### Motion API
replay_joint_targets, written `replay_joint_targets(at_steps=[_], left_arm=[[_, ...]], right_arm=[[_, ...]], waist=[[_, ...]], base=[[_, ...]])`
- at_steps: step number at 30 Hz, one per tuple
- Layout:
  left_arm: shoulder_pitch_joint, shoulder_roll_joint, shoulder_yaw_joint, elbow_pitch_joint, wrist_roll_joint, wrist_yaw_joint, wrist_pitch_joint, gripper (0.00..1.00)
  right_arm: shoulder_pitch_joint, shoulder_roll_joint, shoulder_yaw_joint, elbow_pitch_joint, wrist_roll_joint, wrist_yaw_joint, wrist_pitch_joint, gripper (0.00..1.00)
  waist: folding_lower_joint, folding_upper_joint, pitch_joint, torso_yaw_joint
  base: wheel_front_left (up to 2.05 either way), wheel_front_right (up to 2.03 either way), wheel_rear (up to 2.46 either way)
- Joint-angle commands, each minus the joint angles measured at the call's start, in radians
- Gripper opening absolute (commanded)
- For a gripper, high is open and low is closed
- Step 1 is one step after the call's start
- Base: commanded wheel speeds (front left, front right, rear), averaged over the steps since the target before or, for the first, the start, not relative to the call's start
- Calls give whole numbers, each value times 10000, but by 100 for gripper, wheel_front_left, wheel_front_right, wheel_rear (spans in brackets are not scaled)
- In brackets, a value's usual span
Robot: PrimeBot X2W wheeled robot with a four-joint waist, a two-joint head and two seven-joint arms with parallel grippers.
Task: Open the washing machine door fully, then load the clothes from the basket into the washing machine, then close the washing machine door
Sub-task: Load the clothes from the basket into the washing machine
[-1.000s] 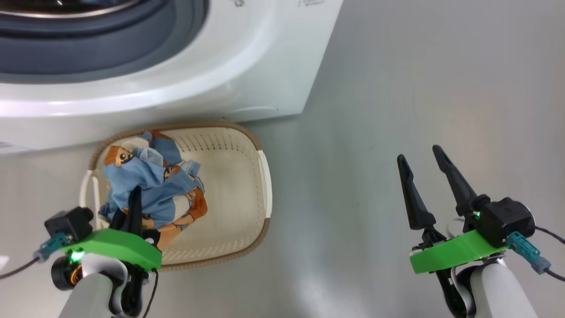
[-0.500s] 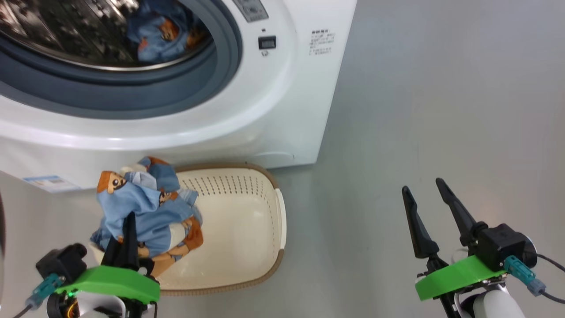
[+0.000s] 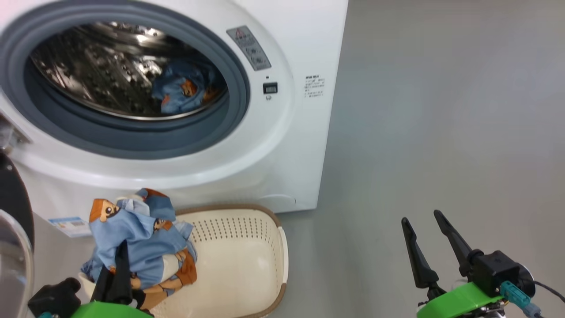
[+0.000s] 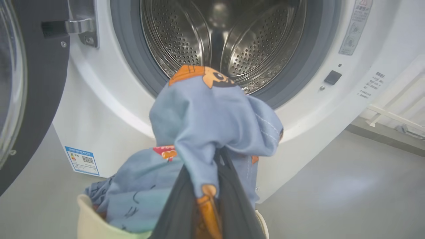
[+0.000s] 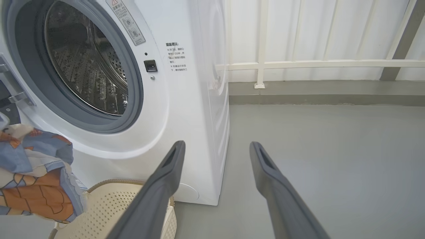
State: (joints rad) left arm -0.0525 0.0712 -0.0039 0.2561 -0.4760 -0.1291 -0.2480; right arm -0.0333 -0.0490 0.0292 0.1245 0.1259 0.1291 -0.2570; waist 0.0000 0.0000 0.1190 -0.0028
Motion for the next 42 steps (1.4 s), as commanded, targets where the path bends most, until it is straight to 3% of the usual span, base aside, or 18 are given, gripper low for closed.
replay_joint_targets(at_steps=[1,21,42], left_arm=[[11,157,424,-530,260,-15,-137,0],[1397,-178,1198,-2656,1873,-15,-137,0],[1457,-209,1008,-2573,1587,16,-137,0]], right_arm=[[26,-12,241,-247,-22,16,-48,100],[644,-12,99,-531,-161,16,-48,100],[733,-12,184,-520,-74,16,-48,100]], waist=[[0,0,-500,-59],[0,0,-1288,-159],[0,0,-1100,-221]], base=[[0,0,0],[0,0,0],[0,0,0]])
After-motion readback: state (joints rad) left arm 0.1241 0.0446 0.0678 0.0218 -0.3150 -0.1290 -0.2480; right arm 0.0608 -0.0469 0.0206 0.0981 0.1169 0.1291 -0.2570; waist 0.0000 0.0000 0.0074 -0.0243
